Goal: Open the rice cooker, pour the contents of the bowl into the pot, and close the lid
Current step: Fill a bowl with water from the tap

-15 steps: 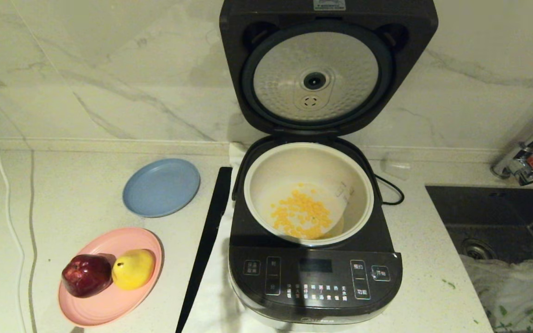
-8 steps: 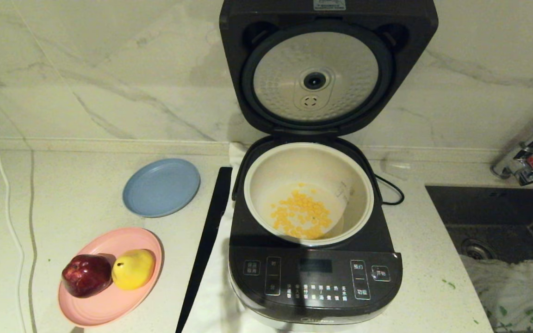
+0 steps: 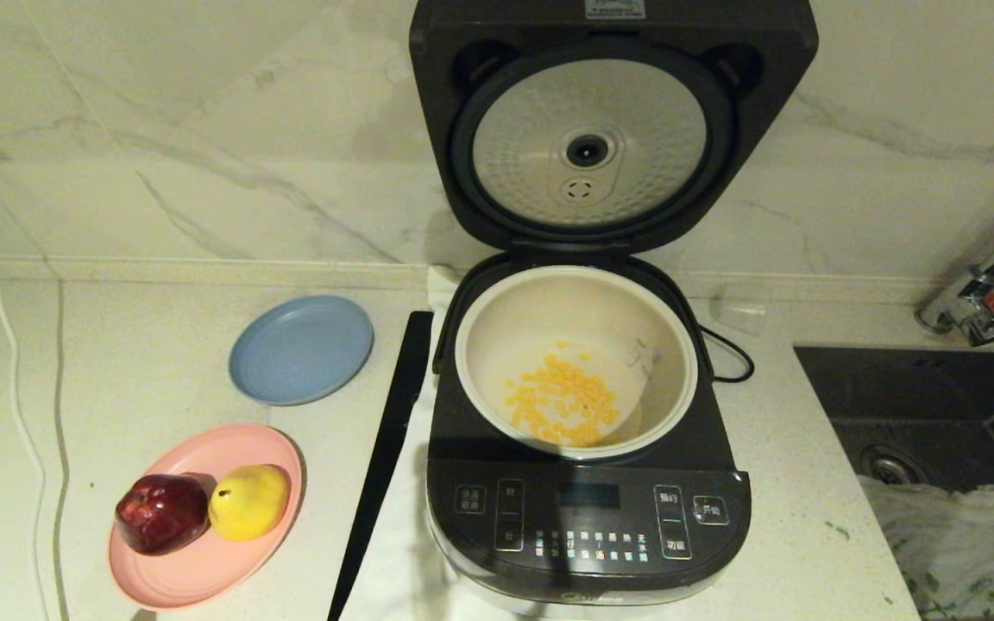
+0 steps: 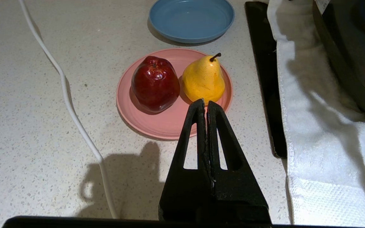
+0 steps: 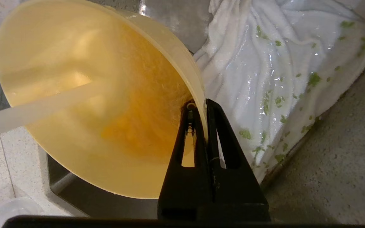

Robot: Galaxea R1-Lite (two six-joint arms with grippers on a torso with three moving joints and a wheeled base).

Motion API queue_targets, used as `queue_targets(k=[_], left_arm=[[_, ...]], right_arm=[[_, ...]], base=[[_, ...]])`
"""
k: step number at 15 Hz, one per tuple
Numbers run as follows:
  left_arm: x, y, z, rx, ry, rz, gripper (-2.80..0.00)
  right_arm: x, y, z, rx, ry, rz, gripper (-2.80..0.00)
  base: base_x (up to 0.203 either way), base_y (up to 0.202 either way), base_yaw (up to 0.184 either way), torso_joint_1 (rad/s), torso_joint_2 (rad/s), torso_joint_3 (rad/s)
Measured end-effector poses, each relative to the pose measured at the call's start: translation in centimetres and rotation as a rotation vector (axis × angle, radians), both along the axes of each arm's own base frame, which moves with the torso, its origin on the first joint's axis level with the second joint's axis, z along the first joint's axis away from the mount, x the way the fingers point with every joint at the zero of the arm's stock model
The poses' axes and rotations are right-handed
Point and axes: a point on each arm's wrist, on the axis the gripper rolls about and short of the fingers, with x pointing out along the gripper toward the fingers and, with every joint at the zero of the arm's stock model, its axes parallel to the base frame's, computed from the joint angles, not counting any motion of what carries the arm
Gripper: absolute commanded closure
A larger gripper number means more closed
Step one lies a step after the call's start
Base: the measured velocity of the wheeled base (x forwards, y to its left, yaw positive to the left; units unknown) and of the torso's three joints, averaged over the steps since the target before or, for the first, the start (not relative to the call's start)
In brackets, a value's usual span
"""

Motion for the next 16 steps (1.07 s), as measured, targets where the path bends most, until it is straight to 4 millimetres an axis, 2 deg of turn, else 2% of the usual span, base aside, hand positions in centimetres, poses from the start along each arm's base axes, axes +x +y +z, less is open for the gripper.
queue_targets(k=[7, 10, 13, 16], left_arm=[[0.0, 0.0, 0.0, 0.0, 0.0, 0.0, 0.0], [0.0, 0.0, 0.0, 0.0, 0.0, -0.001, 0.0], [0.0, 0.0, 0.0, 0.0, 0.0, -0.001, 0.0], [0.0, 0.0, 0.0, 0.0, 0.0, 0.0, 0.0]], right_arm=[[0.5, 0.2, -0.3, 0.003, 0.005, 0.01, 0.0], [0.3, 1.0, 0.2, 0.014, 0.03, 0.028, 0.0], [-0.4, 3.2, 1.4, 0.016, 0.077, 0.111, 0.0], [-0.5, 6.9, 3.1, 0.014, 0.1, 0.19, 0.0]], base=[[0.0, 0.0, 0.0, 0.0, 0.0, 0.0], [0.0, 0.0, 0.0, 0.0, 0.0, 0.0], [0.0, 0.0, 0.0, 0.0, 0.0, 0.0], [0.0, 0.0, 0.0, 0.0, 0.0, 0.0]])
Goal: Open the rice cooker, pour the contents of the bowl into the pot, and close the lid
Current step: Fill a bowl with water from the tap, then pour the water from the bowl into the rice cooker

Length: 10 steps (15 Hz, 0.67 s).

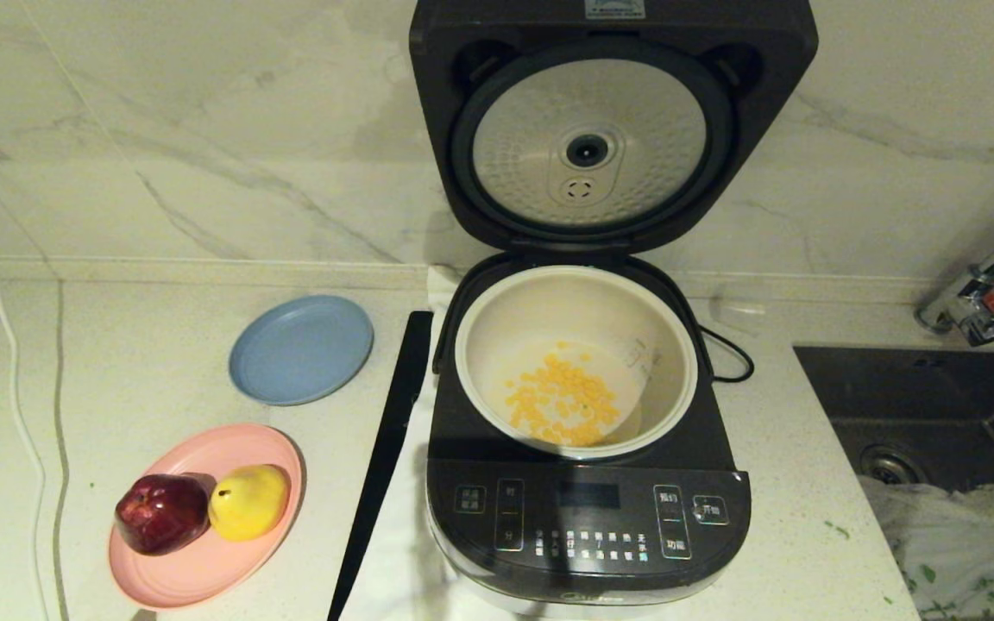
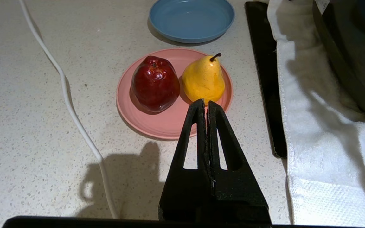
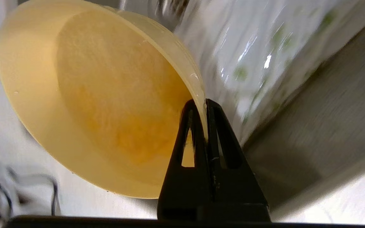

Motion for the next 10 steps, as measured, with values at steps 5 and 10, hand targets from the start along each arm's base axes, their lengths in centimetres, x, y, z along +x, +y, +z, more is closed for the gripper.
queue_targets(k=[5, 10], left_arm=[[0.0, 0.0, 0.0, 0.0, 0.0, 0.0, 0.0], [0.0, 0.0, 0.0, 0.001, 0.0, 0.0, 0.0]], right_arm=[[-0.1, 8.2, 3.5, -0.031, -0.007, 0.165, 0.0], [-1.1, 17.8, 6.6, -0.111, -0.019, 0.361, 0.0]], base=[[0.0, 0.0, 0.0, 0.0, 0.0, 0.0], [0.0, 0.0, 0.0, 0.0, 0.0, 0.0]])
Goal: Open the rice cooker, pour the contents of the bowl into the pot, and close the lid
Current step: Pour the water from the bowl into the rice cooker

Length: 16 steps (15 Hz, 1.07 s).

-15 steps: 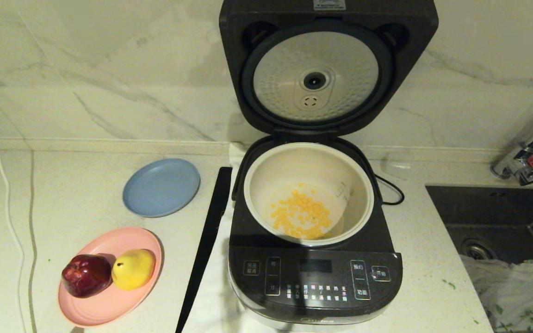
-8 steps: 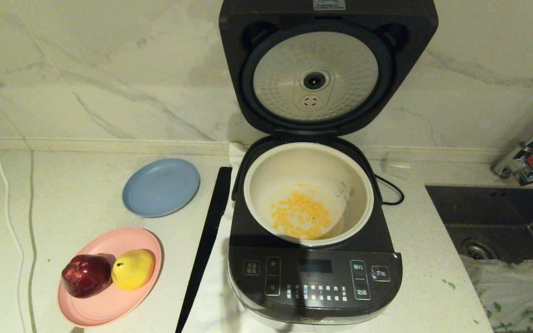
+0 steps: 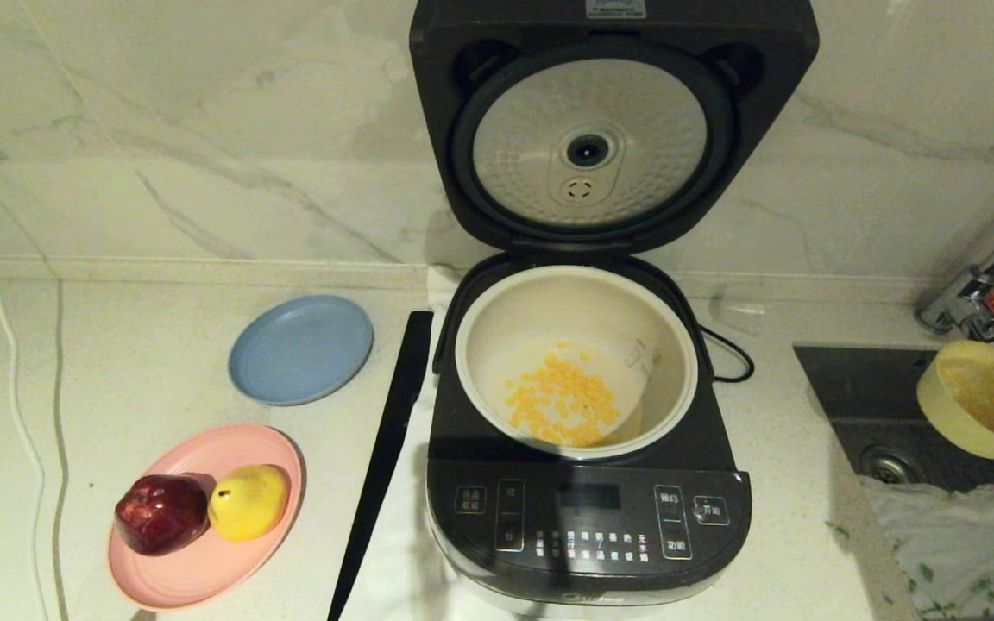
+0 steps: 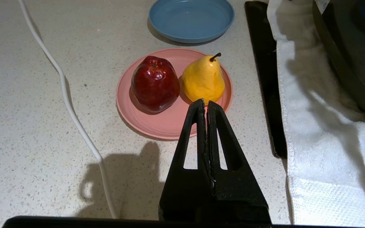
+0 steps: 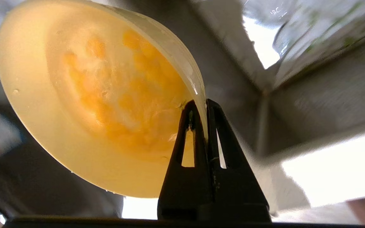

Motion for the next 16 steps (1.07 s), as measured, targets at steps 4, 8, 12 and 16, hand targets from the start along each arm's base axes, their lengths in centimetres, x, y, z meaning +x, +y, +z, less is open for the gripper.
queue_targets(k=[4, 8, 12, 16], left_arm=[[0.0, 0.0, 0.0, 0.0, 0.0, 0.0, 0.0], [0.0, 0.0, 0.0, 0.0, 0.0, 0.0, 0.0], [0.0, 0.0, 0.0, 0.0, 0.0, 0.0, 0.0], [0.0, 0.0, 0.0, 0.0, 0.0, 0.0, 0.0]], right_arm=[[-2.2, 5.6, 1.9, -0.001, 0.019, 0.144, 0.0], [-3.6, 9.0, 2.9, 0.006, 0.034, 0.265, 0.0], [-4.1, 12.0, 4.7, -0.02, 0.01, 0.346, 0.0], [-3.9, 15.4, 8.0, -0.091, -0.055, 0.424, 0.0]], base=[[0.0, 0.0, 0.0, 0.0, 0.0, 0.0], [0.0, 0.0, 0.0, 0.0, 0.0, 0.0], [0.0, 0.0, 0.0, 0.0, 0.0, 0.0], [0.0, 0.0, 0.0, 0.0, 0.0, 0.0]])
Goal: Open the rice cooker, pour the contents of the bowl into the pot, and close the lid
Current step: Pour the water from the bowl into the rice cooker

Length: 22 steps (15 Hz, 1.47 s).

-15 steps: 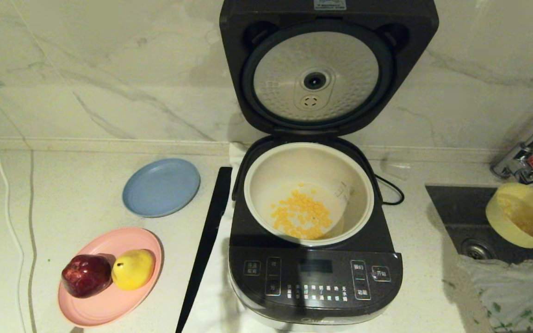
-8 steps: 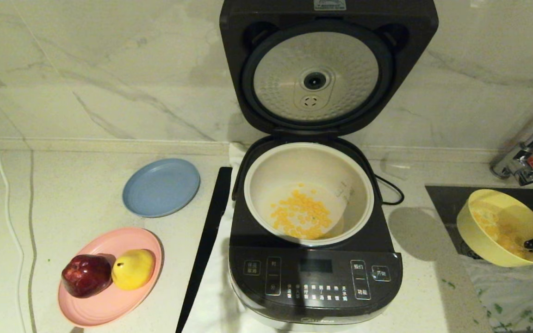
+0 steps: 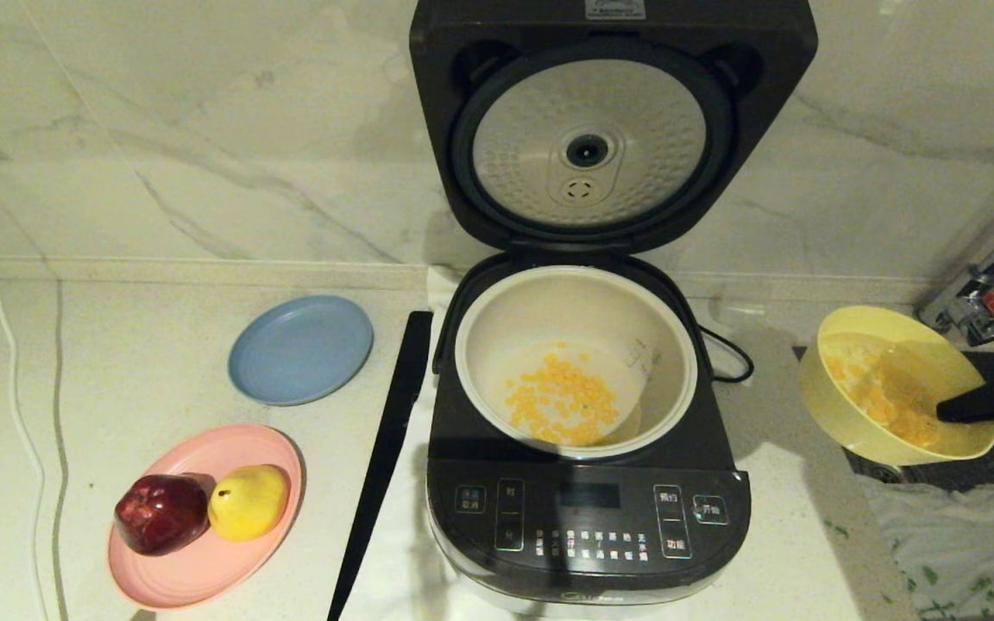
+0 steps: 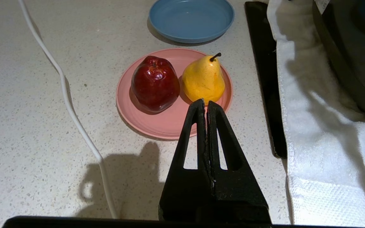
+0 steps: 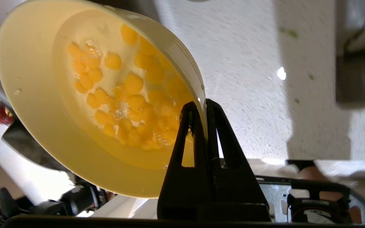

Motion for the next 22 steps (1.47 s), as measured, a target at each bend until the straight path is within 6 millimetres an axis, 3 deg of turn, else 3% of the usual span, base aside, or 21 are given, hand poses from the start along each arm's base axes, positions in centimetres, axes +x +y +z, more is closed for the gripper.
queue_targets(k=[4, 10, 16, 22], left_arm=[[0.0, 0.0, 0.0, 0.0, 0.0, 0.0, 0.0], [0.0, 0.0, 0.0, 0.0, 0.0, 0.0, 0.0], [0.0, 0.0, 0.0, 0.0, 0.0, 0.0, 0.0], [0.0, 0.0, 0.0, 0.0, 0.0, 0.0, 0.0]], right_arm=[[1.2, 3.7, 2.8, -0.045, -0.075, 0.041, 0.0], [4.1, 9.5, 4.4, -0.042, -0.135, 0.089, 0.0], [6.6, 14.7, 3.4, -0.072, -0.223, 0.12, 0.0], [8.1, 17.3, 2.4, -0.095, -0.299, 0.094, 0.0]], base=[[0.0, 0.0, 0.0, 0.0, 0.0, 0.0], [0.0, 0.0, 0.0, 0.0, 0.0, 0.0], [0.0, 0.0, 0.0, 0.0, 0.0, 0.0], [0.0, 0.0, 0.0, 0.0, 0.0, 0.0]])
